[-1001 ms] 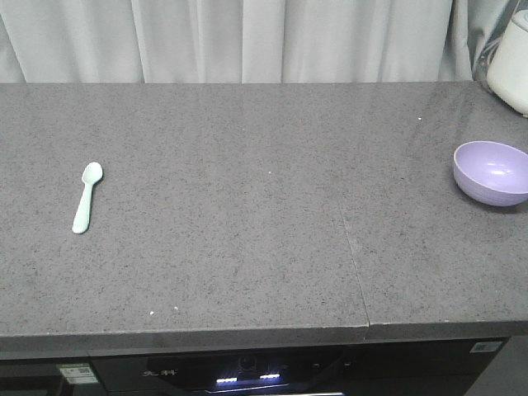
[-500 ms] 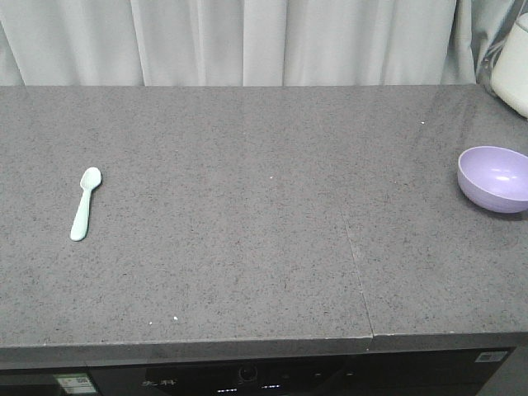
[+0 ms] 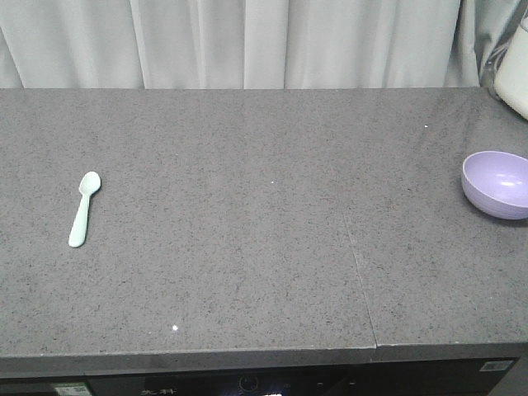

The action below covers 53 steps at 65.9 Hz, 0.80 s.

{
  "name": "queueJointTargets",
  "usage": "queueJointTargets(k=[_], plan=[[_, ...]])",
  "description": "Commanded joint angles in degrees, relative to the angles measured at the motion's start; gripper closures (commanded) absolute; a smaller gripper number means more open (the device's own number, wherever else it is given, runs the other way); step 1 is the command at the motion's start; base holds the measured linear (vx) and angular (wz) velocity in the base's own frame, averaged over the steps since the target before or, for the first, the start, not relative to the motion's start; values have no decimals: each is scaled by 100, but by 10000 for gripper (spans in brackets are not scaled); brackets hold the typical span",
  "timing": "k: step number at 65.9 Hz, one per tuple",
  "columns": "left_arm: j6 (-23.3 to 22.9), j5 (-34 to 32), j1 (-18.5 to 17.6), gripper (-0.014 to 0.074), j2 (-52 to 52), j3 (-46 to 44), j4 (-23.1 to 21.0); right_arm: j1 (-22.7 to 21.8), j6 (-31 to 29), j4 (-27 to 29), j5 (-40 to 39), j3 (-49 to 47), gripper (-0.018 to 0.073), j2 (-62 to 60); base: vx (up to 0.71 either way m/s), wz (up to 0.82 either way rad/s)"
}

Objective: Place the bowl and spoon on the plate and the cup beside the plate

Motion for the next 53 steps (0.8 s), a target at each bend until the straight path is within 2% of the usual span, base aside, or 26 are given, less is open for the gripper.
queueJointTargets(k=[1,53], plan=[[-37,-448,-4,602,104,170,-6,5,-21,-32,-440,90,564,-72,2,0],[-37,-448,-4,602,104,170,-6,5,-21,-32,-440,90,564,-72,2,0]])
